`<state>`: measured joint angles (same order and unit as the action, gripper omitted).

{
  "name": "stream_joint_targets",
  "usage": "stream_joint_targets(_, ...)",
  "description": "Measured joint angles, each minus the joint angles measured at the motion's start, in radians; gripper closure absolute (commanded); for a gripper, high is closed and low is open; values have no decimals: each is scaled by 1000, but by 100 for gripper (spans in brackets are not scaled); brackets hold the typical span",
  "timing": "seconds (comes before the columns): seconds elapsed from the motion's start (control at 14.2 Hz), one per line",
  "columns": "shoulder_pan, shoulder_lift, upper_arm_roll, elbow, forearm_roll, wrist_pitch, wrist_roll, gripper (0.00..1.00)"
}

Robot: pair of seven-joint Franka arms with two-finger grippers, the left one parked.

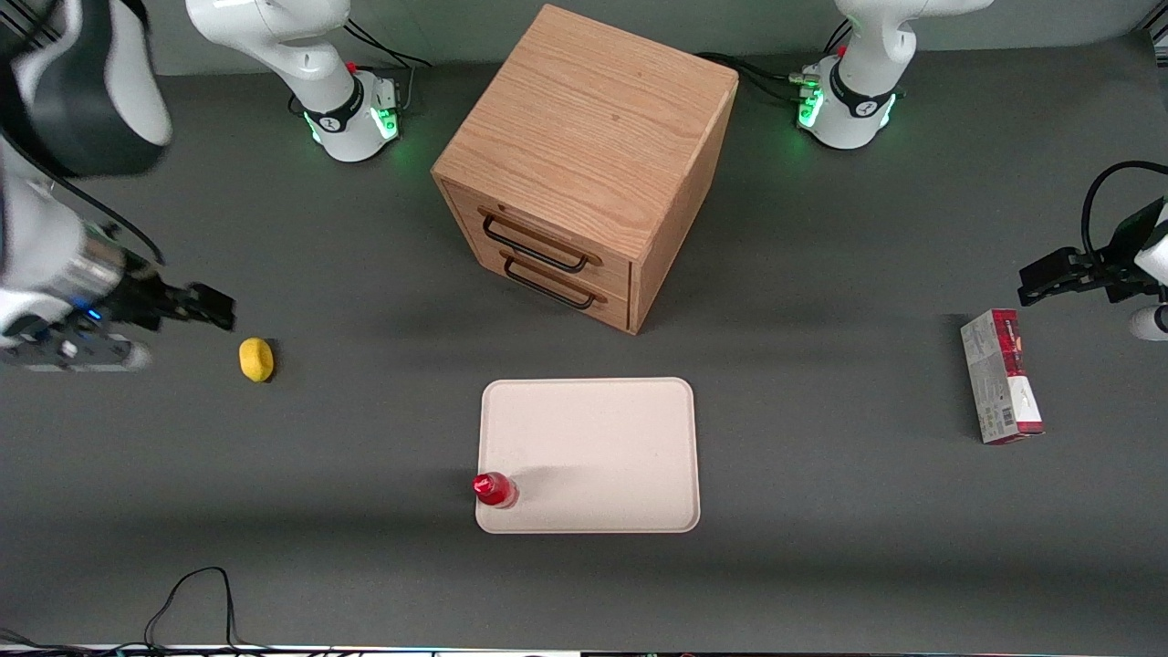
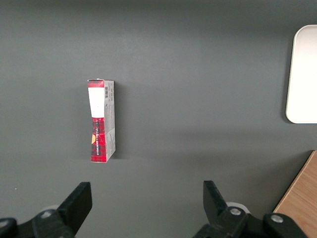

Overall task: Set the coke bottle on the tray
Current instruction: 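Open the right gripper and withdraw it from the bottle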

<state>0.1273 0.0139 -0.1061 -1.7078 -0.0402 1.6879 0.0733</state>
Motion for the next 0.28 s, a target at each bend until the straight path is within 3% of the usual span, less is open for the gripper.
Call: stream_joint_targets(0.28, 1, -159, -44, -106, 6, -23, -7, 0)
